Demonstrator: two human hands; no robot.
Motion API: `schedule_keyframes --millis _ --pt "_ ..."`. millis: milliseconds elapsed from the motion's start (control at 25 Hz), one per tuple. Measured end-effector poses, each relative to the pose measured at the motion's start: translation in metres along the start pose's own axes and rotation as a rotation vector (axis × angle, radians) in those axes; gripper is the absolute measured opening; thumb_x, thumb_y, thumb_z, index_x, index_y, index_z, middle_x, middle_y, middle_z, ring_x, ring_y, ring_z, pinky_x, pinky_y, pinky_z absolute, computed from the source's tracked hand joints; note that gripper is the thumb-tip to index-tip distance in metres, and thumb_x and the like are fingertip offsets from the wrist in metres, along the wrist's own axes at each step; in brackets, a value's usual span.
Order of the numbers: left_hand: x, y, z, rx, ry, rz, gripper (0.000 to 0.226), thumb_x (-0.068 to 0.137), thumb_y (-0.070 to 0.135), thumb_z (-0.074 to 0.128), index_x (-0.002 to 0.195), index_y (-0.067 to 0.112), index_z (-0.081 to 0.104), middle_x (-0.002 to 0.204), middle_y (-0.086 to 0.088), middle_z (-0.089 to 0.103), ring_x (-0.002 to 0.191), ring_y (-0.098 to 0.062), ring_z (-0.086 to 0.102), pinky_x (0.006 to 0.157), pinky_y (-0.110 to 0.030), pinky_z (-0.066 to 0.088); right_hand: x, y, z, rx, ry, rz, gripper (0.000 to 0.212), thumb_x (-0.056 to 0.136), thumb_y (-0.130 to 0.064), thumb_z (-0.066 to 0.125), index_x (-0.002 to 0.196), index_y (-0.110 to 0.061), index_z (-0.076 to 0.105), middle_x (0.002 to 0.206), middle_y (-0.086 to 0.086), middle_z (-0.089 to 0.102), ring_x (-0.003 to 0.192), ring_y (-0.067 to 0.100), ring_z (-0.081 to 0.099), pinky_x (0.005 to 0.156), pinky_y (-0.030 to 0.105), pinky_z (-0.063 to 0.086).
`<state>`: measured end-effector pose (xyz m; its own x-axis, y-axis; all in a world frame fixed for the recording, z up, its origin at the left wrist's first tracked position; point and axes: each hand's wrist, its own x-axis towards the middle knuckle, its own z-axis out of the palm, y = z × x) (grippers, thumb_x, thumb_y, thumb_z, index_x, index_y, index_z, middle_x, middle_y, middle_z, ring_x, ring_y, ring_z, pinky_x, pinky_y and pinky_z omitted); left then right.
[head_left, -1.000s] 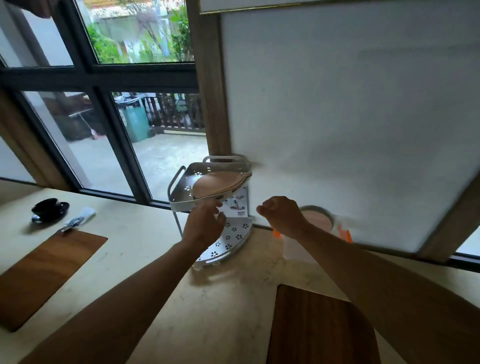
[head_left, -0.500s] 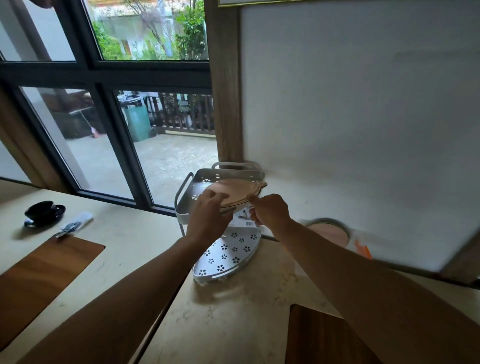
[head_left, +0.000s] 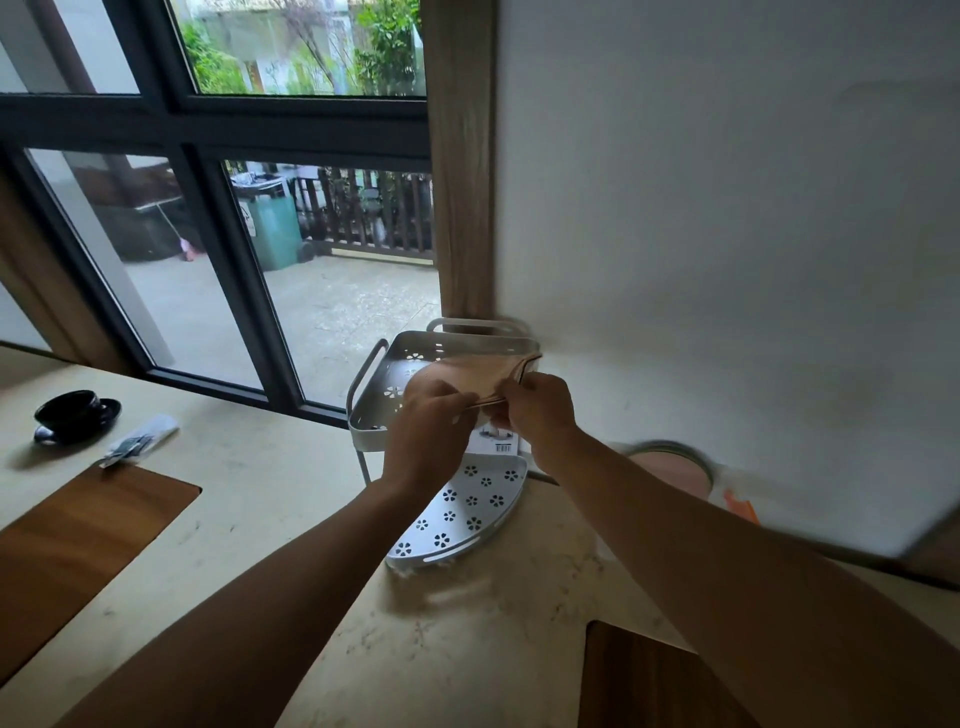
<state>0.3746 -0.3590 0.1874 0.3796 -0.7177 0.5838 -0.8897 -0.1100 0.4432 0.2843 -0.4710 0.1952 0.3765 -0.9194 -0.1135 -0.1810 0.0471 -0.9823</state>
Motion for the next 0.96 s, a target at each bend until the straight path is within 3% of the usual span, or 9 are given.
schedule_keyframes --millis 200,360,480,600,760,840,920,960 --pt "0.003 0.014 -0.011 -0.015 0.064 0.046 0.021 0.085 0.015 0.069 0.105 0.018 0.073 0.094 -0.005 0.068 0.076 -0.022 0.064 0.062 -0.036 0.055 -0.01 -0.019 -0.003 0.086 0.032 -0.125 0.017 0.088 -0.013 0.06 0.094 -0.001 0.071 0.092 0.02 0.073 0.084 0.037 0.072 0.08 0.054 0.059" --pt "0.001 0.035 -0.018 -0.051 0.095 0.091 0.027 0.08 0.022 0.073 0.106 0.017 0.069 0.096 -0.005 0.064 0.079 -0.02 0.061 0.061 -0.035 0.054 -0.032 -0.033 -0.026 0.17 0.038 -0.199 0.015 0.088 -0.014 0.062 0.09 -0.003 0.071 0.082 0.014 0.074 0.079 0.032 0.072 0.08 0.05 0.06" --pt "-0.003 0.054 -0.02 -0.096 0.054 0.151 0.032 0.083 0.042 0.068 0.105 0.019 0.066 0.097 -0.001 0.06 0.078 -0.013 0.057 0.061 -0.027 0.051 -0.049 -0.042 -0.056 0.132 0.051 -0.302 0.017 0.087 -0.019 0.063 0.077 -0.007 0.07 0.057 -0.005 0.065 0.056 0.011 0.062 0.062 0.035 0.056" --pt "-0.004 0.072 -0.021 -0.178 0.049 0.099 0.037 0.091 0.054 0.049 0.096 0.021 0.065 0.095 0.004 0.059 0.077 -0.007 0.057 0.061 -0.022 0.047 -0.062 -0.05 -0.089 0.046 0.105 -0.372 0.016 0.087 -0.019 0.061 0.074 -0.012 0.067 0.058 -0.005 0.059 0.046 0.0 0.054 0.046 0.015 0.043" --pt "-0.009 0.096 -0.013 -0.337 -0.077 -0.156 0.038 0.096 0.044 0.047 0.092 0.01 0.064 0.092 -0.015 0.069 0.077 -0.027 0.065 0.069 -0.039 0.055 -0.081 -0.053 -0.137 -0.079 0.065 -0.378 0.016 0.088 -0.024 0.06 0.077 -0.013 0.066 0.061 -0.003 0.057 0.042 -0.002 0.049 0.039 0.01 0.035" --pt "-0.007 0.112 -0.005 -0.564 -0.221 -0.417 0.042 0.095 0.043 0.048 0.102 0.004 0.063 0.105 -0.024 0.067 0.092 -0.037 0.064 0.086 -0.053 0.053 -0.09 -0.049 -0.16 -0.151 0.008 -0.366 0.019 0.086 -0.028 0.06 0.08 -0.012 0.066 0.064 0.0 0.057 0.044 -0.002 0.048 0.04 0.01 0.035" --pt "-0.011 0.13 0.004 -0.781 -0.33 -0.67 0.039 0.094 0.038 0.053 0.119 0.009 0.058 0.127 -0.017 0.058 0.116 -0.034 0.054 0.104 -0.053 0.04 -0.098 -0.045 -0.181 -0.196 -0.033 -0.349 0.02 0.083 -0.035 0.057 0.079 -0.019 0.068 0.065 -0.005 0.06 0.049 -0.001 0.05 0.044 0.01 0.038" --pt "-0.014 0.136 0.01 -0.857 -0.368 -0.724 0.031 0.093 0.033 0.055 0.117 0.013 0.058 0.132 -0.013 0.053 0.121 -0.031 0.049 0.108 -0.052 0.036 -0.102 -0.042 -0.192 -0.205 -0.046 -0.337 0.02 0.081 -0.038 0.057 0.078 -0.022 0.068 0.064 -0.008 0.061 0.051 0.0 0.052 0.047 0.012 0.041"
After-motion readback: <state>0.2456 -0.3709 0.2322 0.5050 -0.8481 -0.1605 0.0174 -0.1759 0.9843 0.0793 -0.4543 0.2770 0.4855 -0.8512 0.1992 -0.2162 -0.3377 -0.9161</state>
